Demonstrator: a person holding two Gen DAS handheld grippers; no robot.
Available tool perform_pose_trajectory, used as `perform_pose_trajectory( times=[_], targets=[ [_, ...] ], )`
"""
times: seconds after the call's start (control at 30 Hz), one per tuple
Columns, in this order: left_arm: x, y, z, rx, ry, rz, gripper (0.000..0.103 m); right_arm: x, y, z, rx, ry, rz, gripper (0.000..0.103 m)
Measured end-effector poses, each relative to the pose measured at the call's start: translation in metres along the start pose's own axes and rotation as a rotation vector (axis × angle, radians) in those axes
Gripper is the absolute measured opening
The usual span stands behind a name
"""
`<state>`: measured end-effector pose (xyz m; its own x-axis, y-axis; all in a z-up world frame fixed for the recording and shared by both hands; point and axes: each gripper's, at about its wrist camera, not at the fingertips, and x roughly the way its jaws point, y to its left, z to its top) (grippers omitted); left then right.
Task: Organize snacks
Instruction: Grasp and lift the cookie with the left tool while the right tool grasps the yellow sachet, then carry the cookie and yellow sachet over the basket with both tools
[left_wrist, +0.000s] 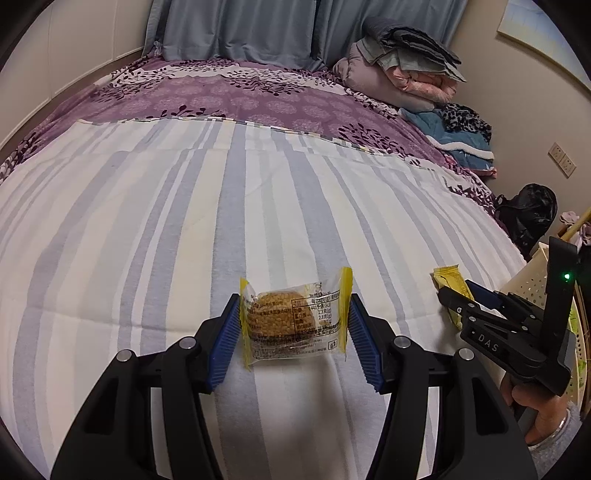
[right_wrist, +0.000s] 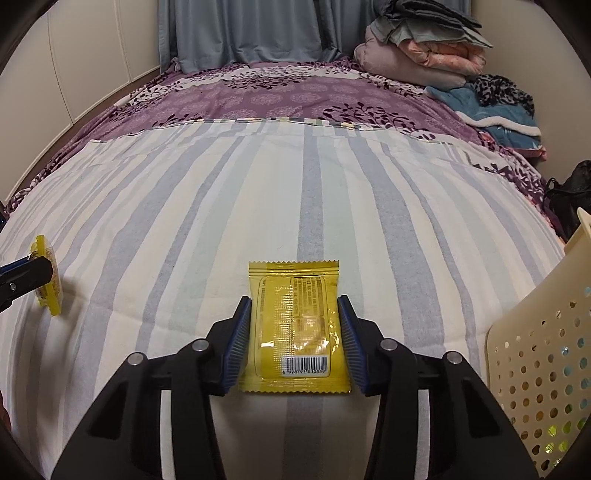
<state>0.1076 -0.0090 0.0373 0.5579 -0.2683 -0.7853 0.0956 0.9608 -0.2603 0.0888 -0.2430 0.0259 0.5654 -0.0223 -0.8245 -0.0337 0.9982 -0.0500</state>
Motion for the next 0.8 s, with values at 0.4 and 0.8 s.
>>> perform_pose_trajectory(
  times=[0.4, 0.8],
  targets=[
    [-0.02, -0.013, 0.003, 0.024, -0.034, -0.016, 0.059, -0.041, 0.002, -0.002, 0.012, -0.07, 0.035, 0.046],
    [-0.055, -0.036, 0.004, 0.066, -0.093, -0.036, 0.059, -0.089, -0.006, -0.004, 0.031, -0.154, 0.062, 0.046]
  ],
)
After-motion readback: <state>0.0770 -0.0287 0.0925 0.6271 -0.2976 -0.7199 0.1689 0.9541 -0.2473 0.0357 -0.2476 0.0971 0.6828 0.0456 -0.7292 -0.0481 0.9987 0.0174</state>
